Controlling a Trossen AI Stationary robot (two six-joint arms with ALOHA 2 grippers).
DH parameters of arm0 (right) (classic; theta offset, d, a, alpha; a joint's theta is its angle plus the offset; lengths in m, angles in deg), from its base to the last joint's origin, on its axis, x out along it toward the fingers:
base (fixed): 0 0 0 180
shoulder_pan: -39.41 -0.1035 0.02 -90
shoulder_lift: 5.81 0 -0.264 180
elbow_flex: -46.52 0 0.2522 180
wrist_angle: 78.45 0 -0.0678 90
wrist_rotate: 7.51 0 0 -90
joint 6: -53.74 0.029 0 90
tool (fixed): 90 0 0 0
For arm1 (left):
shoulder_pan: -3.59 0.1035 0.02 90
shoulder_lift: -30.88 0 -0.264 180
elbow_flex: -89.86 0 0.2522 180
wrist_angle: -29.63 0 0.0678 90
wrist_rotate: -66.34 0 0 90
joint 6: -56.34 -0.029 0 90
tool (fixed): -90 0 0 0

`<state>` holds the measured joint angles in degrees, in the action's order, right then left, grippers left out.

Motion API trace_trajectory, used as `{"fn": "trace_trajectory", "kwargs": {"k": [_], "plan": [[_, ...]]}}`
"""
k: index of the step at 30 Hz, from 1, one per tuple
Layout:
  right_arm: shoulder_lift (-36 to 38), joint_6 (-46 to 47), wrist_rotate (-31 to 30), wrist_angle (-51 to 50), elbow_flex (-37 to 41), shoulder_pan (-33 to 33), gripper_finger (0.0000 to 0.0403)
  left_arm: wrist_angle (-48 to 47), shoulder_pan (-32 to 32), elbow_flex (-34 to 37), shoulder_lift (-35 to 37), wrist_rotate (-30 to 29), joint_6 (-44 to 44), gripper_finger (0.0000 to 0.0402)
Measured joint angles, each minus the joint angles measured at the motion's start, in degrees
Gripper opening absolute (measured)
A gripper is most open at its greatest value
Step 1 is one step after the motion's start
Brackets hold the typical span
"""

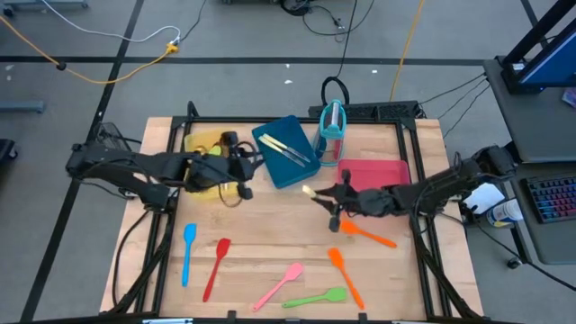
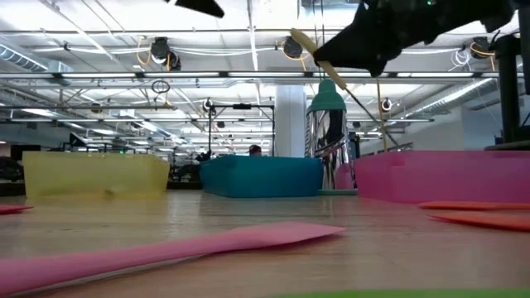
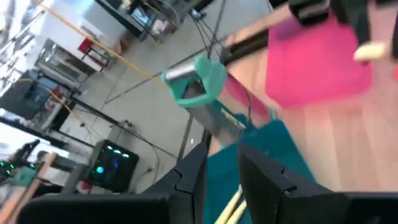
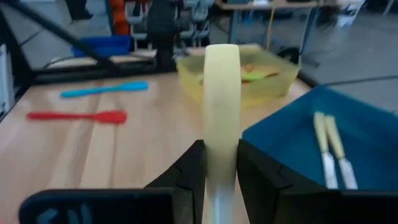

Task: Pick & Place Kitchen Items
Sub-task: Put the yellow knife into the blue bin

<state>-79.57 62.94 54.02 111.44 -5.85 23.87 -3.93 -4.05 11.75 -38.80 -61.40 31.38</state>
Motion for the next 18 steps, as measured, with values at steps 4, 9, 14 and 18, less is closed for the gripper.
{"fn": "trace_trajectory", "kwargs": {"k": [4,9,14,18], "plan": [[-0.3,-3.8,0.0,7.6,0.0,2.6,0.0070,-5.8,-0.6,0.1,2.6,0.2,5.1,0.0092],[-1.8,-11.5,0.1,18.5,0.1,4.9,0.0066,-12.8,-1.7,0.6,5.0,4.6,12.1,0.0092],[-4.4,-13.1,0.2,26.4,0.0,7.5,0.0069,-13.2,-2.7,5.4,9.3,25.1,10.5,0.0092],[-6.9,-13.3,0.4,27.6,-1.5,9.3,0.0066,-8.0,-3.5,11.0,13.6,27.6,12.2,0.0092]]}}
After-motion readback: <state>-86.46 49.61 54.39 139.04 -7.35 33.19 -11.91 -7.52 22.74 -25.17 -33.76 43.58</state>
